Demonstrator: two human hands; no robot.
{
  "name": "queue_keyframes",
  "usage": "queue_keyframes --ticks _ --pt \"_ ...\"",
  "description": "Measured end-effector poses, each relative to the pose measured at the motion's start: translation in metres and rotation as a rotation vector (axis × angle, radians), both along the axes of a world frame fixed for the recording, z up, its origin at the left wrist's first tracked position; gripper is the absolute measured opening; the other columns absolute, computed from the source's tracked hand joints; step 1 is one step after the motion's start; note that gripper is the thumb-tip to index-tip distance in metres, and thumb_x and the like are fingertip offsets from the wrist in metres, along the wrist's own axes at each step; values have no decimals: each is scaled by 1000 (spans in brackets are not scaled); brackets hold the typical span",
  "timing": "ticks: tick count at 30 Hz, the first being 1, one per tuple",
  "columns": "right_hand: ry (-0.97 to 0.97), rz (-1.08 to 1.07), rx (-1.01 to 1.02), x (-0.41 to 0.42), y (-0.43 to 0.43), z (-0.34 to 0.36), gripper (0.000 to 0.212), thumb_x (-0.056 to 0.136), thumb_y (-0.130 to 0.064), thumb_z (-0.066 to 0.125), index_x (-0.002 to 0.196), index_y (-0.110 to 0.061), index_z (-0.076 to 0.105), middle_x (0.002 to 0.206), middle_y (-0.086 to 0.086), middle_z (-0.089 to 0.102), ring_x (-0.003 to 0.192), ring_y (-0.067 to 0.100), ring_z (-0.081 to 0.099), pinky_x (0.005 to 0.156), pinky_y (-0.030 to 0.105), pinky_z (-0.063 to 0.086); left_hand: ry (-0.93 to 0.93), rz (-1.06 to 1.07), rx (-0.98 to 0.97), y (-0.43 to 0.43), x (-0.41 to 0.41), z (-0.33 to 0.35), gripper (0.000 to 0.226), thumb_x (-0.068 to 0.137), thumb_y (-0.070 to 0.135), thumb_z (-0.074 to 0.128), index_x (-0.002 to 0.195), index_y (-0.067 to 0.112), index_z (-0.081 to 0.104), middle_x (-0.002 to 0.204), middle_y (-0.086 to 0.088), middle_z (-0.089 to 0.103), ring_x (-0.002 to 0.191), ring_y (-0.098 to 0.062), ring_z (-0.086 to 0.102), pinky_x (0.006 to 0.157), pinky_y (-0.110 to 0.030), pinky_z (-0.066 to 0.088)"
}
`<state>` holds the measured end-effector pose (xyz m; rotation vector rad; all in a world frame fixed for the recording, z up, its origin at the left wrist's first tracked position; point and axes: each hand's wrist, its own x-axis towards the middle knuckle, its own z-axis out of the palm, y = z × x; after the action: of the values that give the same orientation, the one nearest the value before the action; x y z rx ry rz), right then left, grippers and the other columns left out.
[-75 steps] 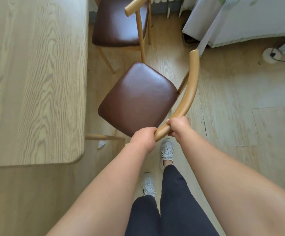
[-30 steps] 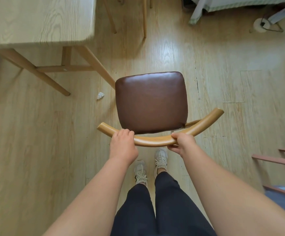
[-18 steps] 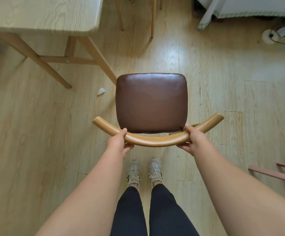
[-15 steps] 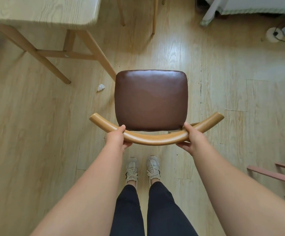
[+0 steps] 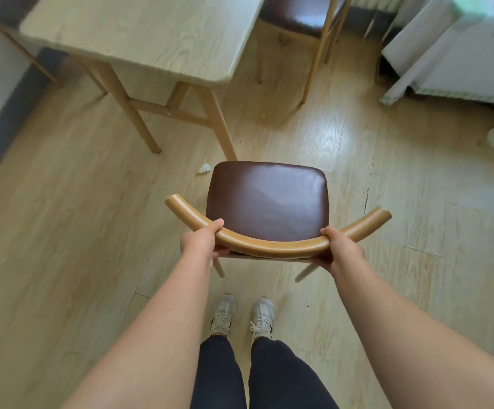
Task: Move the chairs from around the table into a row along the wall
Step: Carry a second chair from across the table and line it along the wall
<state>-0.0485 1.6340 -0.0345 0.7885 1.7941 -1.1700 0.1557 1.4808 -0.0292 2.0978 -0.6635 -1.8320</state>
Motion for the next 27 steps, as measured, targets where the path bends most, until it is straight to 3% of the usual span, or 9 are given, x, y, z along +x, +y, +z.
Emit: queue_keyframes --ticks 5,7,12,17,20,24,27 --pt "14 155 -1 23 -48 29 32 68 -18 79 86 -4 57 85 15 62 68 32 63 45 44 57 8 122 -44 -21 42 25 34 75 15 81 93 4 55 99 -17 67 82 -29 69 46 -34 58" --pt "9 216 -2 45 -70 39 30 69 -18 78 85 -5 57 83 15 61 68 32 62 46 44 57 2 184 -49 -30 71 32 38 74 16 82 97 3 56 96 -16 67 82 -30 69 42 -31 56" --pt "-1 335 -6 108 -124 55 43 69 -18 79 101 -3 55 88 18 62 71 34 62 49 47 58 6 299 -39 -54 148 41 43 73 17 83 103 1 56 103 -17 67 88 -34 69 50 -35 59" --pt "37 467 -5 184 -201 72 42 67 -17 80 97 -2 55 83 19 63 66 34 64 41 42 56 53 417 -46 -98 237 52 51 74 17 83 114 2 56 106 -14 65 87 -28 67 52 -34 58" --pt "64 572 -19 234 -252 81 53 64 -19 78 109 -4 56 91 18 65 74 35 67 56 47 60 104 462 -40 -129 294 58 53 75 19 82 119 2 57 112 -14 64 85 -26 67 59 -36 60" --pt "59 658 -35 297 -312 91 57 63 -20 80 112 -8 54 98 17 64 75 37 67 41 41 56 127 531 -43 -173 362 68 58 75 21 82 124 4 56 111 -13 64 79 -26 67 63 -38 61" --pt "36 678 -50 333 -355 97 54 64 -20 81 110 -8 55 95 16 63 78 37 67 39 40 55 123 586 -80 -206 399 74 60 73 20 83 124 5 54 112 -13 64 82 -29 68 59 -37 61"
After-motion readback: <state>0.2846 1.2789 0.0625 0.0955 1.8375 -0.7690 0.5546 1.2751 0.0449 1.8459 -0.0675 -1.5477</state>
